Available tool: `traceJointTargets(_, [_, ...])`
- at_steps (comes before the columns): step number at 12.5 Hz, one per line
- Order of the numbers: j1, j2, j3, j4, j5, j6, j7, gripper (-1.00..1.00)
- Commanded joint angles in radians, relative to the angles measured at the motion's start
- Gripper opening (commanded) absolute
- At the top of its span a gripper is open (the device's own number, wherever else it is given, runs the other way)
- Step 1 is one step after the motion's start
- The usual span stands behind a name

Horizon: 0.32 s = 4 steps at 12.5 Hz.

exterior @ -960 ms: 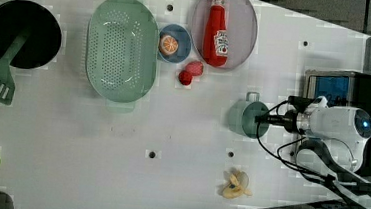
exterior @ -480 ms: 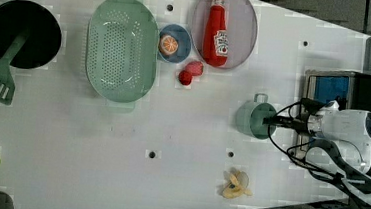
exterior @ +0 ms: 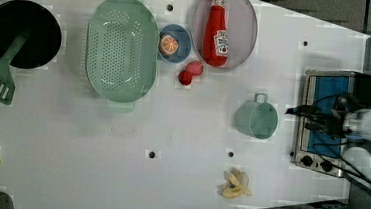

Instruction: Drag mug left to right.

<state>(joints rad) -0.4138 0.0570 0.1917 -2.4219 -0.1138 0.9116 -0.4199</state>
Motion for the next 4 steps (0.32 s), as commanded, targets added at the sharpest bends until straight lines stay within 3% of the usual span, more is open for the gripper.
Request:
traceJointTargets(1, [0.023, -0.204, 0.100, 0.070, 0.097, -0.172, 0.348, 1.00])
traceJointTargets(4, [0.024, -0.321, 0.144, 0.170, 0.202, -0.410, 0.503, 1.00])
